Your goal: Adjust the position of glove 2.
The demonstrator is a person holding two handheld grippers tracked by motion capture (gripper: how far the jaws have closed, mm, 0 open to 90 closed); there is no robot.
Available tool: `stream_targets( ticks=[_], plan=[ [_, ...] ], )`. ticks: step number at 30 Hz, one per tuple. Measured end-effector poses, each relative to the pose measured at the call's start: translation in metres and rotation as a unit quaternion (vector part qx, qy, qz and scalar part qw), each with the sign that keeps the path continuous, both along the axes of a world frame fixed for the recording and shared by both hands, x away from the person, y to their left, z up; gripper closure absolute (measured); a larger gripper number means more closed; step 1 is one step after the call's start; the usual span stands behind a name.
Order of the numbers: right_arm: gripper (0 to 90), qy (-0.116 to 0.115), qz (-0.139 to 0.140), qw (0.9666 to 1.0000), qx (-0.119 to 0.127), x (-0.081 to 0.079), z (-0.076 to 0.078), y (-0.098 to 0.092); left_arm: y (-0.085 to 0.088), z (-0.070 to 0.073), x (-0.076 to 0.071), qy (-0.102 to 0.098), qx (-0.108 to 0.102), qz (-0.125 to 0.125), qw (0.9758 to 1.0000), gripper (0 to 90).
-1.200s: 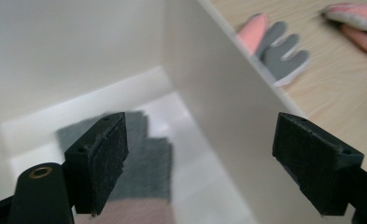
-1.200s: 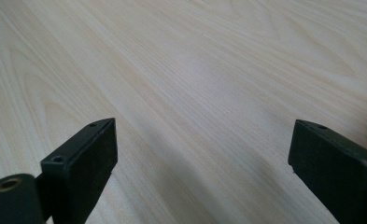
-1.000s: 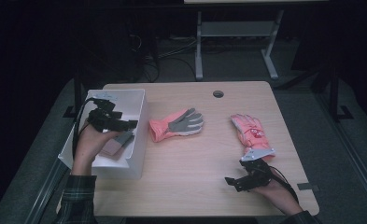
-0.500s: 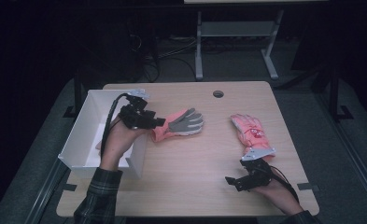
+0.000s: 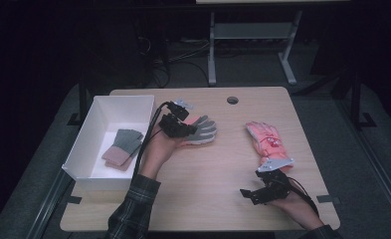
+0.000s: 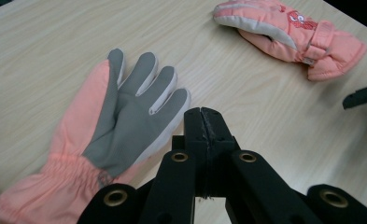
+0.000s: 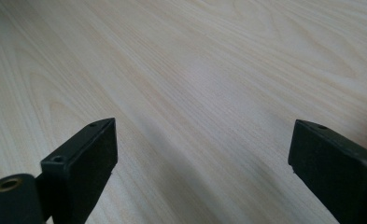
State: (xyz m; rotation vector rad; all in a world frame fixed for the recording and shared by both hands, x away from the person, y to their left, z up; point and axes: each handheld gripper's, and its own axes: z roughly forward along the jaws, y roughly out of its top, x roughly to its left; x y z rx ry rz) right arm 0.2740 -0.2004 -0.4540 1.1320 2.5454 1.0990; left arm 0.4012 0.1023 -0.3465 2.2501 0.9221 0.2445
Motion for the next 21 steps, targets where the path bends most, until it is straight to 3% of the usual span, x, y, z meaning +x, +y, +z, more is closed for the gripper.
stream_targets(
  ticks=[14,21],
  plan=[
    [7.7,0.002,0.002,1.0000,0.005,0.000,0.000,0.000,-0.004,-0.049,0.038,-0.002,0.043,0.049,0.9979,89.7],
    [7.8,0.006,0.005,1.0000,0.001,0.000,0.000,0.000,-0.004,-0.067,0.049,-0.006,0.051,0.069,0.9963,89.7]
  ],
)
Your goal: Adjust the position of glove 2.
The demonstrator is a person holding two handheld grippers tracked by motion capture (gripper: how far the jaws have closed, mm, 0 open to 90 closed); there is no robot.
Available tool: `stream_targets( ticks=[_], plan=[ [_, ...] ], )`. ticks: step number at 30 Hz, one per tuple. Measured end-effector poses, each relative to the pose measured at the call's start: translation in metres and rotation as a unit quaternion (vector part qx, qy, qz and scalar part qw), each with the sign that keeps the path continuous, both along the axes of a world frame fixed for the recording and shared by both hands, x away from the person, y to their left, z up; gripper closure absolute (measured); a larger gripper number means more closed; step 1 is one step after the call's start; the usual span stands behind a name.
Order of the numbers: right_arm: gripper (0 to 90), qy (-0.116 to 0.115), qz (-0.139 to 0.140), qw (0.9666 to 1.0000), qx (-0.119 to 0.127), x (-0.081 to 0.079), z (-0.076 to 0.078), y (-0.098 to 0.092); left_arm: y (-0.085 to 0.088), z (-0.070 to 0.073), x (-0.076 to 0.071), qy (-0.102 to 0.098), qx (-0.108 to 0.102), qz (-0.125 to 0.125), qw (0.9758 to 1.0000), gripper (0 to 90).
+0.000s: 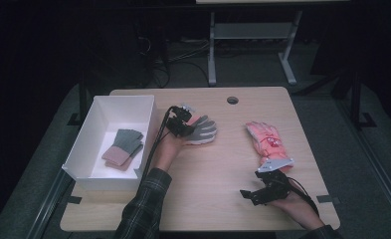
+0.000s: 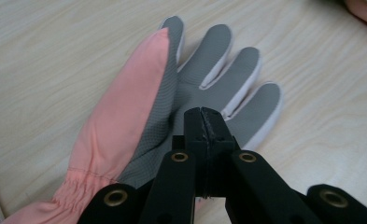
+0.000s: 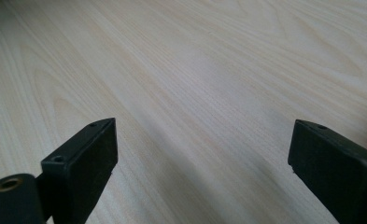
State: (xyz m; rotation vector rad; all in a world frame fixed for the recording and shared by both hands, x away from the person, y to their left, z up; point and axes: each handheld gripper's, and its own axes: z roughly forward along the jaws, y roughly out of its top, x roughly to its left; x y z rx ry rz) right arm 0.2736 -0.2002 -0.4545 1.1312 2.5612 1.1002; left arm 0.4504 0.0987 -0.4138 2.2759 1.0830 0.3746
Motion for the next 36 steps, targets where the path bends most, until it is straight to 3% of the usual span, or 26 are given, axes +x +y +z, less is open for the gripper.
stream_targets(
  ticks=[6,10,14,23,25,29,36],
  plan=[
    [7.8,0.001,-0.001,1.0000,0.001,0.000,0.000,0.000,0.001,-0.016,0.007,0.023,0.004,0.004,0.9997,89.7],
    [7.8,-0.001,-0.001,1.0000,0.002,0.000,0.000,0.000,0.002,-0.028,0.009,0.038,-0.006,0.003,0.9993,89.8],
    [7.8,0.000,0.001,1.0000,0.000,-0.001,0.000,0.000,0.000,-0.028,0.007,0.040,-0.010,0.001,0.9991,89.8],
    [7.8,0.001,0.001,1.0000,-0.003,-0.001,0.000,0.000,-0.019,-0.027,-0.007,0.058,-0.040,-0.038,0.9968,89.8],
    [7.8,0.002,0.001,1.0000,-0.002,-0.001,0.000,0.000,-0.027,-0.026,-0.012,0.063,-0.035,-0.058,0.9957,89.9],
    [7.8,0.002,0.000,1.0000,-0.002,-0.001,0.000,0.000,-0.044,-0.028,-0.020,0.064,-0.045,-0.080,0.9938,89.9],
    [7.8,0.002,0.000,1.0000,-0.001,-0.001,0.000,0.000,-0.061,-0.028,-0.028,0.072,-0.057,-0.101,0.9905,89.8]
  ],
)
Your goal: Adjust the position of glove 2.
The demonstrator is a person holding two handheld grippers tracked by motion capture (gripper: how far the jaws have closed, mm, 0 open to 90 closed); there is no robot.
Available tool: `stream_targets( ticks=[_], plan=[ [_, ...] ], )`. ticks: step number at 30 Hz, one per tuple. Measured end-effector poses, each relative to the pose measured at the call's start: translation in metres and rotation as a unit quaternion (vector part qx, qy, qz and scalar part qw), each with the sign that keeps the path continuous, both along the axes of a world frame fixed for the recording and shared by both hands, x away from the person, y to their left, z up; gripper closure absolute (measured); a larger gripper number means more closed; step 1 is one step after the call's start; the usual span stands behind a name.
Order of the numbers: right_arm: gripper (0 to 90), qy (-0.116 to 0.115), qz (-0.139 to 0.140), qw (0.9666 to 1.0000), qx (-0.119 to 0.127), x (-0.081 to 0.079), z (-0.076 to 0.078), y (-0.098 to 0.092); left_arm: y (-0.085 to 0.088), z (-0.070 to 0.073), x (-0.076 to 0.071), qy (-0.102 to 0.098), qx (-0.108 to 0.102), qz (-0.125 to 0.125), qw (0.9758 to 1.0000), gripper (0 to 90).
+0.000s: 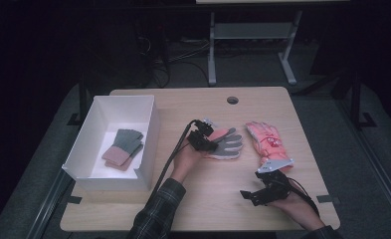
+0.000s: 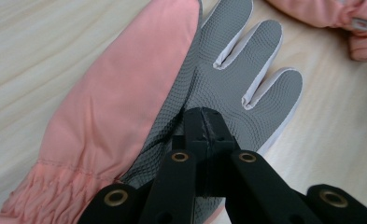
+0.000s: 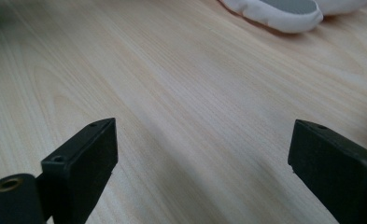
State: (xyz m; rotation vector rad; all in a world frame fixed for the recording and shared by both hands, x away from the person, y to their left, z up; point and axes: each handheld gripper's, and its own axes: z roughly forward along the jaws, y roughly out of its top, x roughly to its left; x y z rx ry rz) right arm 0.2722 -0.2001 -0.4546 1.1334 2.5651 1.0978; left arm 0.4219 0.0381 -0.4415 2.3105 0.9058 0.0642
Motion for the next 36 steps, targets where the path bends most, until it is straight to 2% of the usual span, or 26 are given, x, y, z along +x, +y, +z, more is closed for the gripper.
stream_targets(
  ticks=[3,5,10,11,15,17,20,22,25,28,31,36],
  plan=[
    [7.8,-0.003,0.000,1.0000,0.002,0.000,0.000,-0.001,0.004,0.008,0.001,-0.004,-0.013,0.000,0.9999,89.8],
    [7.8,-0.003,0.000,1.0000,0.001,0.000,0.000,-0.001,0.010,0.015,0.004,-0.015,-0.010,0.003,0.9998,89.8],
    [7.8,-0.002,0.003,1.0000,-0.002,0.000,0.000,0.000,0.032,0.029,0.019,-0.035,-0.013,0.040,0.9985,89.8],
    [7.8,-0.001,0.002,1.0000,-0.003,0.000,0.000,0.000,0.036,0.030,0.022,-0.035,-0.011,0.040,0.9985,89.8],
    [7.8,-0.001,0.001,1.0000,-0.001,0.000,0.000,0.000,0.050,0.027,0.038,-0.032,-0.005,0.068,0.9972,89.8],
    [7.8,0.000,0.001,1.0000,-0.001,0.000,-0.001,0.000,0.053,0.022,0.043,-0.028,0.010,0.075,0.9967,89.8],
    [7.8,-0.003,0.000,1.0000,0.000,0.000,-0.001,-0.001,0.054,0.011,0.047,-0.007,0.032,0.073,0.9968,89.8],
    [7.8,-0.003,0.001,1.0000,0.000,0.000,-0.001,-0.002,0.053,0.007,0.044,-0.002,0.040,0.068,0.9969,89.8],
    [7.8,-0.001,0.000,1.0000,-0.003,0.001,0.000,-0.002,0.053,0.007,0.039,0.005,0.040,0.064,0.9971,89.8],
    [7.8,-0.004,0.000,1.0000,-0.001,0.000,0.000,-0.002,0.054,0.007,0.032,0.007,0.045,0.048,0.9978,89.8],
    [7.8,-0.003,0.000,1.0000,-0.003,0.000,0.000,-0.002,0.055,0.007,0.023,0.011,0.043,0.034,0.9985,89.8],
    [7.8,-0.004,-0.001,1.0000,-0.009,0.000,0.000,-0.001,0.053,0.004,0.005,0.020,0.019,0.020,0.9994,89.8]
  ],
)
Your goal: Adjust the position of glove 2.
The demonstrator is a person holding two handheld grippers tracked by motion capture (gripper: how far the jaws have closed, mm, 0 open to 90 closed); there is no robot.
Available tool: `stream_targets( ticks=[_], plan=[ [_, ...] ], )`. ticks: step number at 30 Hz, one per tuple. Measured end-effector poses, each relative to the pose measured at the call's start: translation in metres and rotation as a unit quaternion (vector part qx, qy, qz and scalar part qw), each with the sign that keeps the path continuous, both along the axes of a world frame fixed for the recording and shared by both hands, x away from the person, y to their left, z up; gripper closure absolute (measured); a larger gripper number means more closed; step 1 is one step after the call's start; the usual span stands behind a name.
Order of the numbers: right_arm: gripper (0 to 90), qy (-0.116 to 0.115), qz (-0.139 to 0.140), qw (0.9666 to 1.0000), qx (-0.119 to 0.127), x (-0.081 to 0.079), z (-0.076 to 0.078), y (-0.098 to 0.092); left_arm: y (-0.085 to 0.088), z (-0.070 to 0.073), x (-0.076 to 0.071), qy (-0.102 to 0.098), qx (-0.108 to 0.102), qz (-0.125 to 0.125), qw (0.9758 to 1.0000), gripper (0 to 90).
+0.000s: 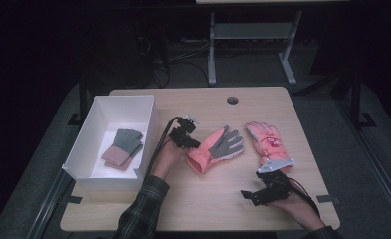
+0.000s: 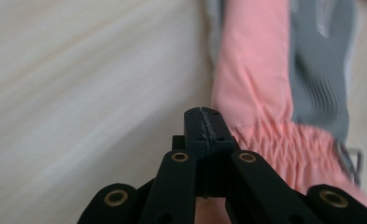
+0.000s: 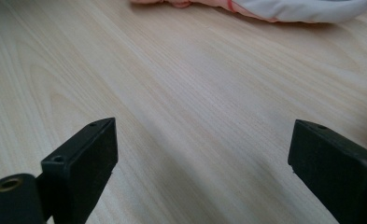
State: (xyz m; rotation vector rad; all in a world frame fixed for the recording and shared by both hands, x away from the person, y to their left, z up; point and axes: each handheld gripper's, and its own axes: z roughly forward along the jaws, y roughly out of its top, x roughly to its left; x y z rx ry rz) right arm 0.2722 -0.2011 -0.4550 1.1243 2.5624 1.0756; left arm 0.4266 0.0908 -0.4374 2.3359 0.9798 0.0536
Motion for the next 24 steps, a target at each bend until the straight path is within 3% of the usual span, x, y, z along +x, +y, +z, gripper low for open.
stream_targets(
  ticks=[4,11,15,24],
  plan=[
    [7.8,0.001,0.000,1.0000,-0.001,0.000,0.000,0.001,-0.003,-0.002,-0.013,0.003,-0.017,-0.017,0.9997,89.8],
    [7.8,0.003,-0.016,0.9998,0.007,0.001,0.005,-0.004,-0.019,-0.005,-0.031,0.010,-0.025,-0.058,0.9979,89.8],
    [11.8,0.000,-0.026,0.9995,0.018,0.001,0.009,-0.008,-0.031,-0.006,-0.039,0.011,-0.027,-0.085,0.9960,89.8],
    [14.1,-0.006,-0.041,0.9990,0.015,0.000,0.012,-0.012,-0.063,-0.007,-0.052,0.013,-0.037,-0.129,0.9908,89.8]
  ],
)
